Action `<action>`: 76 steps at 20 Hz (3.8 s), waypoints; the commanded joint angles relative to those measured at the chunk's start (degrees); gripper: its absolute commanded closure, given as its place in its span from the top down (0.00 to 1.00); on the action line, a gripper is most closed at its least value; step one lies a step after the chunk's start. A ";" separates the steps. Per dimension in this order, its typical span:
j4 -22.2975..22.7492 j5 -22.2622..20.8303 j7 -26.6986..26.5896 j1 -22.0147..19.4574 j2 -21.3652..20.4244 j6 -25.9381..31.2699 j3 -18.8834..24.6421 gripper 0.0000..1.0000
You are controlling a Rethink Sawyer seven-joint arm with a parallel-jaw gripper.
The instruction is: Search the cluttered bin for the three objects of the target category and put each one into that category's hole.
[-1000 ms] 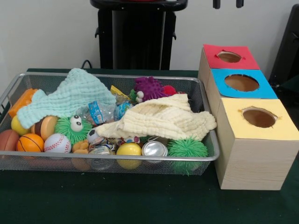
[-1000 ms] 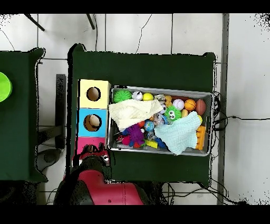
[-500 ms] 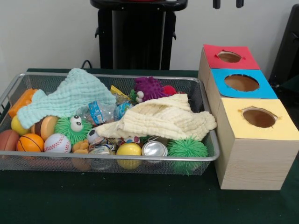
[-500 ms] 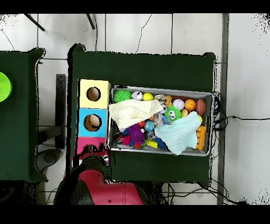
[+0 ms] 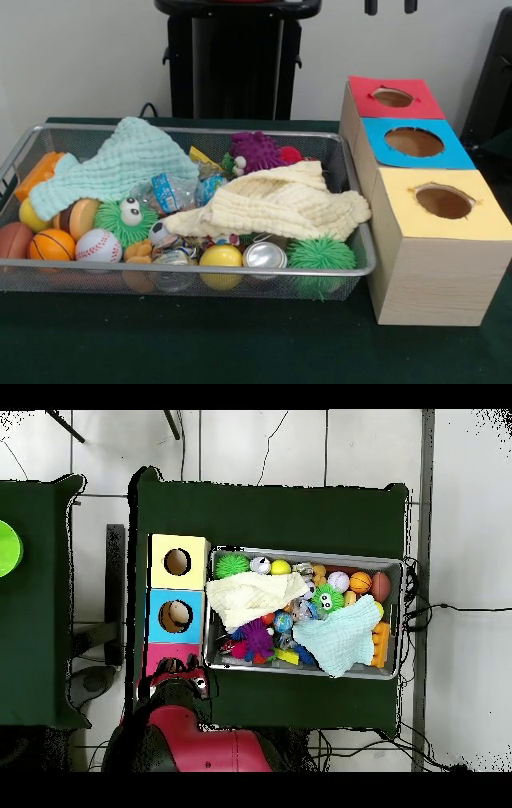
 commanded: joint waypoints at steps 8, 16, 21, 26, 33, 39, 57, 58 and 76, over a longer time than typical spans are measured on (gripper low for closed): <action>2.75 -2.15 4.61 -1.52 0.06 1.08 3.28 0.00; 2.75 -2.15 4.61 -1.52 0.06 1.08 3.28 0.00; 2.75 -2.15 4.61 -1.52 0.06 1.08 3.28 0.00; 2.75 -2.15 4.61 -1.52 0.06 1.08 3.28 0.00; 2.75 -2.15 4.61 -1.52 0.06 1.08 3.28 0.00; 2.75 -2.15 4.61 -1.52 0.06 1.08 3.28 0.00; 2.75 -2.15 4.61 -1.52 0.06 1.08 3.28 0.00; 2.75 -2.15 4.61 -1.52 0.06 1.08 3.28 0.00; 2.75 -2.15 4.61 -1.52 0.06 1.08 3.28 0.00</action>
